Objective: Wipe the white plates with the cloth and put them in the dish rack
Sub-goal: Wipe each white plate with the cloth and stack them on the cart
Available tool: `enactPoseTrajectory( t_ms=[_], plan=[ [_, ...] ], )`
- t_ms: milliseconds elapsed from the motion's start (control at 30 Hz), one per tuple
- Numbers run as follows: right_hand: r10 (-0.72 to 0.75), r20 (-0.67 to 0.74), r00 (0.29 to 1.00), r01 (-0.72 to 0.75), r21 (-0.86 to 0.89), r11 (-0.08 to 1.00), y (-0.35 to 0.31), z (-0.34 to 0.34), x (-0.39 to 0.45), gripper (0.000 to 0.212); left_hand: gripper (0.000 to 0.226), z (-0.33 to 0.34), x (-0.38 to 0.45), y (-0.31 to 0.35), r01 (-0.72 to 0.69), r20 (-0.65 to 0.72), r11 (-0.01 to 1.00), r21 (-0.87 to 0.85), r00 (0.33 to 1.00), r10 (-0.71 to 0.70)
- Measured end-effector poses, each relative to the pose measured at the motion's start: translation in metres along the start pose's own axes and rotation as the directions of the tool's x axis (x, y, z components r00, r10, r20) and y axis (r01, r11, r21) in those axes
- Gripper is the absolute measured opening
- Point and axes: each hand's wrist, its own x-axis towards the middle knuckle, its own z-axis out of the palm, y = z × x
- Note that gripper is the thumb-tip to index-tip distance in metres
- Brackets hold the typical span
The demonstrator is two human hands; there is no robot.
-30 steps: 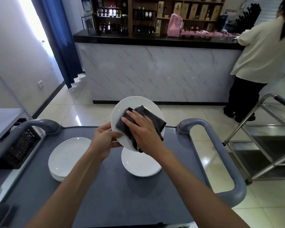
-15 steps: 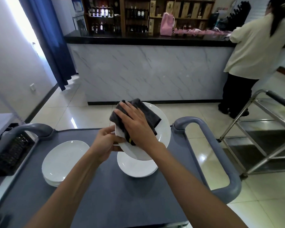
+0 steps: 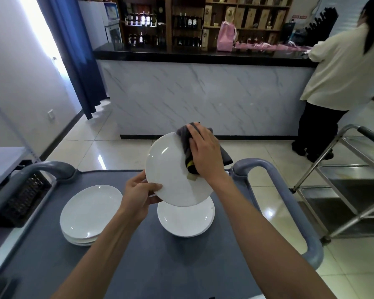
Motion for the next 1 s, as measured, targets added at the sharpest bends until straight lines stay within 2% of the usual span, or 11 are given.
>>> enactPoseTrajectory(
  t_ms=[100, 167, 267, 367, 633, 800, 1000],
  plan=[
    [0.106, 0.023, 0.994, -0.107, 0.023, 0.994, 0.008, 0.004, -0.008, 0.042, 0.044, 0.001, 0.003, -0.004, -0.007, -0.089, 0.996, -0.091, 0.996, -0.002],
    [0.196, 0.032, 0.98, -0.199, 0.106, 0.974, 0.009, 0.009, -0.018, 0.043, 0.043, 0.001, 0.005, -0.005, -0.024, -0.132, 0.989, -0.149, 0.991, 0.004],
    [0.339, 0.047, 0.94, -0.338, 0.274, 0.9, 0.0, 0.018, -0.035, 0.045, 0.043, 0.004, 0.007, -0.006, -0.056, -0.179, 0.977, -0.205, 0.984, 0.019],
    [0.43, 0.031, 0.902, -0.411, 0.363, 0.836, -0.014, 0.025, -0.047, 0.047, 0.044, 0.009, 0.009, -0.007, -0.072, -0.207, 0.966, -0.25, 0.978, 0.019],
    [0.536, 0.018, 0.844, -0.48, 0.469, 0.741, -0.048, 0.038, -0.072, 0.054, 0.05, 0.016, 0.012, -0.004, -0.117, -0.215, 0.956, -0.268, 0.975, 0.059],
    [0.547, 0.029, 0.836, -0.489, 0.492, 0.721, -0.061, 0.042, -0.088, 0.057, 0.046, 0.01, 0.013, -0.002, -0.116, -0.213, 0.963, -0.242, 0.975, 0.064],
    [0.551, -0.023, 0.834, -0.468, 0.501, 0.728, -0.055, 0.035, -0.082, 0.056, 0.04, 0.0, 0.014, -0.006, -0.083, -0.179, 0.971, -0.226, 0.983, 0.042]
  ],
)
